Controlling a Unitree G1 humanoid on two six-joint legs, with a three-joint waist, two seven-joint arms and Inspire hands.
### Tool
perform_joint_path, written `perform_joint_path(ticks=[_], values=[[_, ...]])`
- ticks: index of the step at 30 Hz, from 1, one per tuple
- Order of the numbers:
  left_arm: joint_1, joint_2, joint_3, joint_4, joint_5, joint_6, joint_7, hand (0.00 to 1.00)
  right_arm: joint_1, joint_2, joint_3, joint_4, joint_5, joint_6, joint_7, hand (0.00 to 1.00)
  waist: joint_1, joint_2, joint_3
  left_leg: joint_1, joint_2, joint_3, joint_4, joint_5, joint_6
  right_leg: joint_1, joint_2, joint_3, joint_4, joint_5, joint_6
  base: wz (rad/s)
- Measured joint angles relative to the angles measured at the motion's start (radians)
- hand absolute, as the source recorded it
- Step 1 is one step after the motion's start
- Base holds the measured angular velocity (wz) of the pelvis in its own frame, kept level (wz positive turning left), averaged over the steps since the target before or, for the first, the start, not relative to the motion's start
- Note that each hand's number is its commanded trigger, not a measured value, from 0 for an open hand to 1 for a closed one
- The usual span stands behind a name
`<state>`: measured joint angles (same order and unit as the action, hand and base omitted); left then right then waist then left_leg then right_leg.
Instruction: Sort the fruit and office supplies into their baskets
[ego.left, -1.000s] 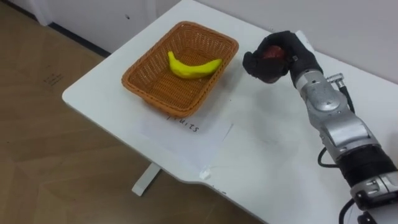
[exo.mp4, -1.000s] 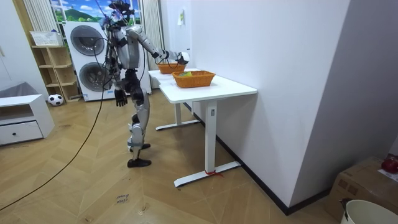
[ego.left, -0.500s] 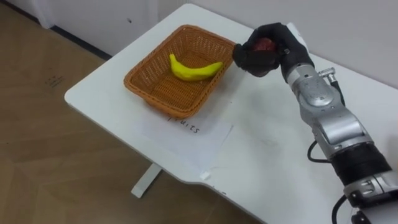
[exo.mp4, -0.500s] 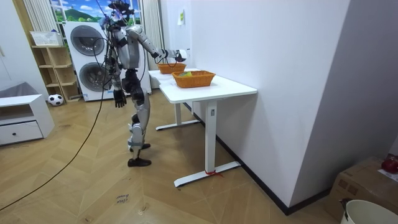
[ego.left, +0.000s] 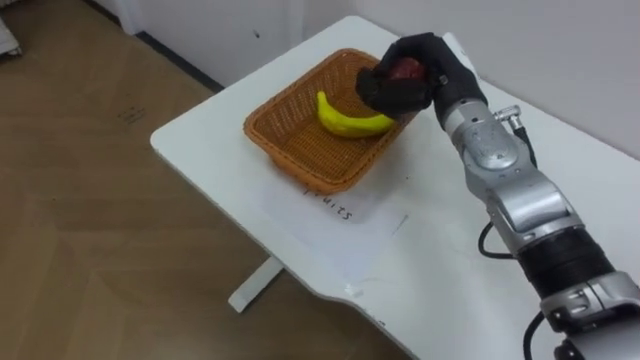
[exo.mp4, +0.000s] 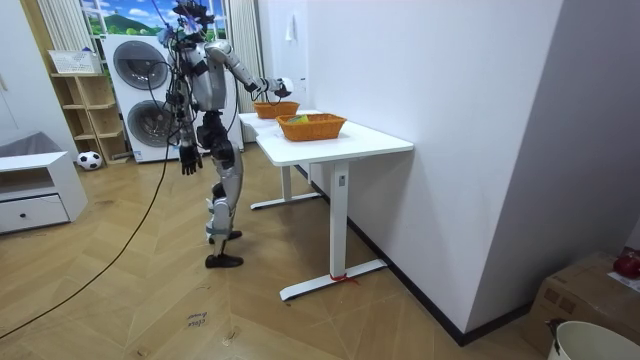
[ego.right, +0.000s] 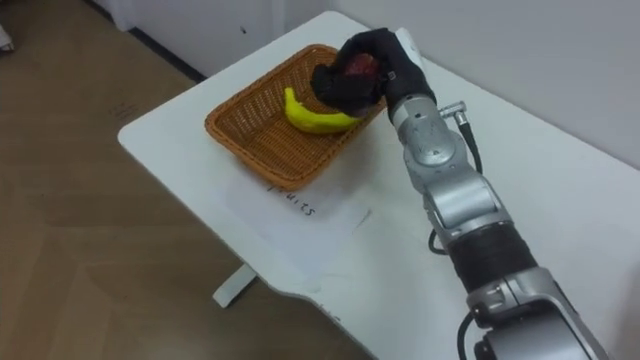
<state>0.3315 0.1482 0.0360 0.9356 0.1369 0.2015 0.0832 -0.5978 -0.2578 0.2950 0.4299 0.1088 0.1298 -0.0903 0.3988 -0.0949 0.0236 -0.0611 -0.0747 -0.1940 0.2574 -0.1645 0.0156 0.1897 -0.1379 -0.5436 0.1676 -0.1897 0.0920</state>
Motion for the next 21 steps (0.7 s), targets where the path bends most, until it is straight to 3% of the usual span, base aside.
perform_joint_path(ticks=[6, 10, 13, 18, 19, 21], values=[[0.003, 0.004, 0.000, -0.014, 0.012, 0.003, -0.003, 0.00, 0.000, 0.000, 0.007, -0.006, 0.005, 0.004, -0.012, 1.00, 0.014, -0.006, -0.0042, -0.020, -0.002, 0.005, 0.004, 0.002, 0.003, -0.016, -0.002, 0.013, 0.002, 0.000, 0.000, 0.00], [0.002, 0.019, 0.007, -0.016, 0.034, 0.001, 0.000, 0.00, 0.000, 0.000, 0.040, -0.006, -0.003, 0.004, -0.019, 1.00, 0.021, -0.020, -0.0135, -0.011, -0.003, 0.009, 0.011, 0.003, 0.004, -0.010, -0.003, 0.025, 0.002, 0.000, 0.000, -0.01], [0.002, 0.025, 0.008, -0.021, 0.034, -0.001, -0.002, 0.00, 0.000, 0.000, 0.046, -0.006, -0.002, 0.004, -0.020, 1.00, 0.025, -0.025, -0.0107, -0.007, -0.004, 0.011, 0.011, 0.003, 0.004, -0.013, -0.003, 0.047, 0.001, 0.000, 0.000, 0.02], [0.003, 0.030, 0.010, -0.013, 0.034, -0.001, -0.009, 0.00, 0.000, 0.000, 0.072, -0.006, -0.004, 0.004, -0.015, 1.00, 0.027, -0.032, -0.0019, -0.022, -0.004, 0.016, 0.014, 0.002, 0.005, -0.018, -0.003, 0.048, 0.002, 0.000, 0.000, -0.04], [0.005, 0.030, 0.021, -0.012, 0.034, -0.001, -0.013, 0.00, 0.000, 0.000, 0.078, -0.006, -0.004, 0.004, -0.010, 0.96, 0.029, -0.034, -0.0013, -0.022, -0.004, 0.019, 0.016, 0.002, 0.005, -0.018, -0.003, 0.048, 0.002, 0.000, 0.000, -0.06], [0.006, 0.031, 0.032, -0.012, 0.033, -0.004, -0.019, 0.00, 0.000, 0.000, 0.078, -0.006, -0.004, 0.004, 0.001, 0.58, 0.037, -0.035, -0.0013, -0.022, -0.003, 0.022, 0.017, 0.002, 0.005, -0.018, -0.004, 0.048, 0.002, 0.000, 0.000, -0.06]])
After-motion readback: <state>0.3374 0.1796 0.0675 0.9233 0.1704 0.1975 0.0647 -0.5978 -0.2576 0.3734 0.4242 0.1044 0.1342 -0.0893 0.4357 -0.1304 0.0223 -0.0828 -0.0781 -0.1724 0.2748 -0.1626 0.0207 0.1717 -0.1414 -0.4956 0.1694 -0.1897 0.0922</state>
